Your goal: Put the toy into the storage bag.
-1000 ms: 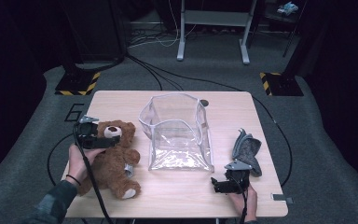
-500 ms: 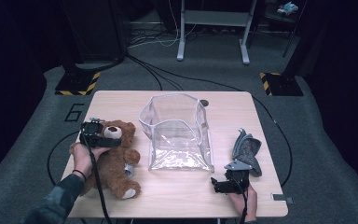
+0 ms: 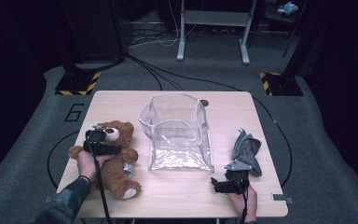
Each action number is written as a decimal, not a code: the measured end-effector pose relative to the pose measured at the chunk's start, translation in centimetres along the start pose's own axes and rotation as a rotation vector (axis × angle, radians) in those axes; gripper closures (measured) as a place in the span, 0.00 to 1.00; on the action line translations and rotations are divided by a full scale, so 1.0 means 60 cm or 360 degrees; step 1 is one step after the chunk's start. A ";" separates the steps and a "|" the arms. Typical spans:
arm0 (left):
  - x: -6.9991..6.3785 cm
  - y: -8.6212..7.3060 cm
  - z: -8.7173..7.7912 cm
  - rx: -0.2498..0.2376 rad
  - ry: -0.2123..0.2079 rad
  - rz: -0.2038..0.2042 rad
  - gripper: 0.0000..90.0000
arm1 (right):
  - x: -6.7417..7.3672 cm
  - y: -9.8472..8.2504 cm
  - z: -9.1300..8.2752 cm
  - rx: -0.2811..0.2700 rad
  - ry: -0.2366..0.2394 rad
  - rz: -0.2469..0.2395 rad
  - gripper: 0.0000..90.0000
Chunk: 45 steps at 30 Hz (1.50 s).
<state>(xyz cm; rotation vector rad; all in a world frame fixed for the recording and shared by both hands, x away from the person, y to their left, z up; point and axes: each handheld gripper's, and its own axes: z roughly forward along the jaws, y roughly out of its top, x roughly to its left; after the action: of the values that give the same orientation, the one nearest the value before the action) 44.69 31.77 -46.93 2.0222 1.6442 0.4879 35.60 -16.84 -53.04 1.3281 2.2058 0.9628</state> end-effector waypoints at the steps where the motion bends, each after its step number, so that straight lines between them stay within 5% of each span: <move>1: 0.001 -0.001 0.001 -0.0016 -0.0011 0.0001 0.17 | 0.000 0.000 0.000 0.0000 0.0001 -0.0002 0.05; 7: 0.028 -0.010 0.003 -0.0075 -0.0148 -0.0040 0.34 | -0.001 0.000 0.000 -0.0008 -0.0009 0.0014 0.07; 11: 0.030 -0.012 -0.001 -0.0085 -0.0157 0.0001 0.43 | -0.001 0.000 -0.001 -0.0002 -0.0003 0.0011 0.08; 15: 0.027 -0.012 -0.005 -0.0114 -0.0160 0.0065 0.47 | -0.001 0.001 0.000 -0.0008 -0.0005 0.0018 0.08; 22: 0.037 -0.015 -0.024 -0.0182 -0.0228 0.0052 0.48 | -0.003 0.000 -0.001 -0.0003 0.0000 0.0001 0.09; 45: 0.028 0.006 -0.104 -0.0559 -0.0205 0.0082 0.55 | -0.006 0.001 -0.001 -0.0020 -0.0012 -0.0029 0.11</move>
<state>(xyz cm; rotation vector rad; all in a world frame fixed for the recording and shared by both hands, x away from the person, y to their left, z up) 41.88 34.25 -41.67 1.7978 1.3280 0.6048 35.75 -17.14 -52.97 1.3019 2.1988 0.9621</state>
